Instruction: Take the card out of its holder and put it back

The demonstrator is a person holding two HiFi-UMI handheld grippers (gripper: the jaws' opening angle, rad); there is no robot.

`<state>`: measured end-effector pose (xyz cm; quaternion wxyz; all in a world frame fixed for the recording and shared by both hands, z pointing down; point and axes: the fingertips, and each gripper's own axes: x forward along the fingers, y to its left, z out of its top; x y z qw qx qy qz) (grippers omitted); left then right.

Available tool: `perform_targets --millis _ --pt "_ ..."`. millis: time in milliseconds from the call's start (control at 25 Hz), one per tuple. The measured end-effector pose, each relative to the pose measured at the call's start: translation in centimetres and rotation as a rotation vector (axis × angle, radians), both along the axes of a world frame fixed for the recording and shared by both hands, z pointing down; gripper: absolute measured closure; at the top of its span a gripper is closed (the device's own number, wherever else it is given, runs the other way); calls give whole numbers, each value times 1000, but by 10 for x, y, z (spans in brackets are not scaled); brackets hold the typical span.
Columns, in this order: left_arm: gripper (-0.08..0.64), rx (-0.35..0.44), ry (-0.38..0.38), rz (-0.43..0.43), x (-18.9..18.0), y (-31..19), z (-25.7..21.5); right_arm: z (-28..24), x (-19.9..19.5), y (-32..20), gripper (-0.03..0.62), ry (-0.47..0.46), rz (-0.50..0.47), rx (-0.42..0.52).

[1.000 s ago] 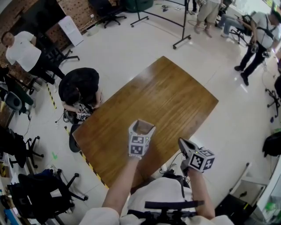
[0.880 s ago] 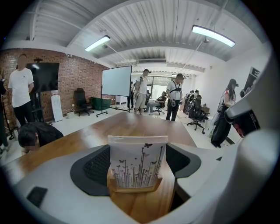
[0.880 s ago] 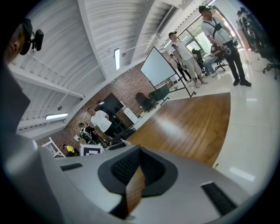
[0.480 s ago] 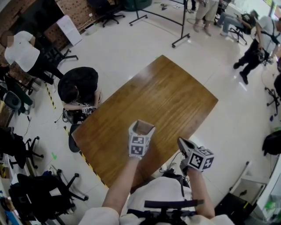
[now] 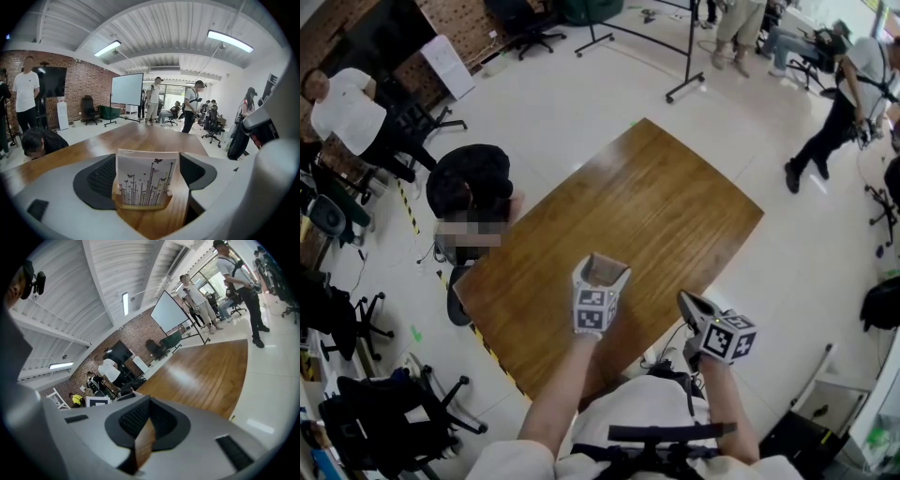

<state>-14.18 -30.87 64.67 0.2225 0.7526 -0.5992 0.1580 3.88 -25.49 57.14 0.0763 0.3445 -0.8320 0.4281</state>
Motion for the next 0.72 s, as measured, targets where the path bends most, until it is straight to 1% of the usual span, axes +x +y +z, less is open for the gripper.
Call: perform_targets --millis 160,320,360,520,720 --pt "138 31 13 -16 3 8 -14 1 6 2 588 -7 -8 7" --pt "138 68 30 -63 -2 31 -40 -5 8 1 588 -14 -36 15" --pt "138 66 44 -75 -3 39 -44 -6 8 1 588 -16 -45 18" --pt "141 16 129 -106 3 78 -48 -8 9 8 588 -31 -76 20" --pt "144 -3 165 -202 13 130 -54 7 6 29 588 -86 -145 -15"
